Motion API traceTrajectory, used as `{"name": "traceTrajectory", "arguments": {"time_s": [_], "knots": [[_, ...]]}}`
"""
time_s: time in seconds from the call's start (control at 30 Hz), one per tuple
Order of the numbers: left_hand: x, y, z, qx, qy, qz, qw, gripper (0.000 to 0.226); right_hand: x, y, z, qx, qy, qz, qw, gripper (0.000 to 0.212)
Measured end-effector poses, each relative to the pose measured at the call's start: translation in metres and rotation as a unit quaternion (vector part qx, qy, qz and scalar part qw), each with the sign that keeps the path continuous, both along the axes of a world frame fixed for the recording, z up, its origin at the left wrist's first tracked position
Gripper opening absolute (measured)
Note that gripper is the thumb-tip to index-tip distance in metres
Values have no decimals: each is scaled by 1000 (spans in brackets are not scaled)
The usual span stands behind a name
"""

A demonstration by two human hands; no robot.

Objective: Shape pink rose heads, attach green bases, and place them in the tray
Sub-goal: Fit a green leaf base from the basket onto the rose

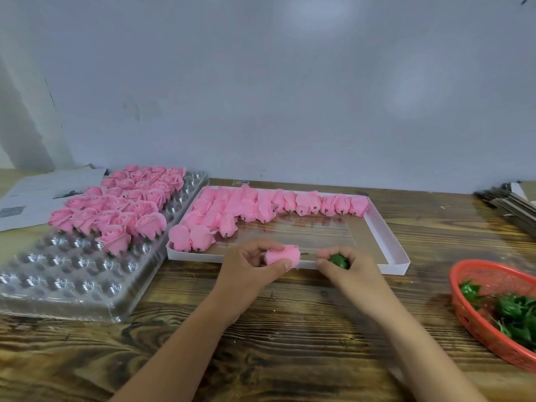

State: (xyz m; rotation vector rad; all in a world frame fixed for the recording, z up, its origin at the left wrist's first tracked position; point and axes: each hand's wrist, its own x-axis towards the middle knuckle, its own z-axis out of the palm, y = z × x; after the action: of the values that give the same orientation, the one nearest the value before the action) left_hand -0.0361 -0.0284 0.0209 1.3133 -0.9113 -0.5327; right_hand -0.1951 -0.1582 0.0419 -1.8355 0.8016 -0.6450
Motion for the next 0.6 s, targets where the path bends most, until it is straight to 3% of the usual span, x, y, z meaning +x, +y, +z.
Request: {"name": "traceTrajectory", "arguments": {"time_s": [0.07,0.13,0.37,0.47,0.6], "knots": [[0,0,0,-2,7,-2,1000,34,7,2,2,116,-19,29,993,23],[0,1,0,-6,14,-4,1000,33,13,2,3,173,-60,37,982,20],[1,1,1,0,22,1,1000,33,26,-3,-9,235,-125,-54,962,33],[-1,1,1,-1,27,1,1000,33,25,-3,-12,301,-189,-22,935,30],[-1,0,2,1,32,3,999,33,19,-3,-15,326,-206,8,923,26]]}}
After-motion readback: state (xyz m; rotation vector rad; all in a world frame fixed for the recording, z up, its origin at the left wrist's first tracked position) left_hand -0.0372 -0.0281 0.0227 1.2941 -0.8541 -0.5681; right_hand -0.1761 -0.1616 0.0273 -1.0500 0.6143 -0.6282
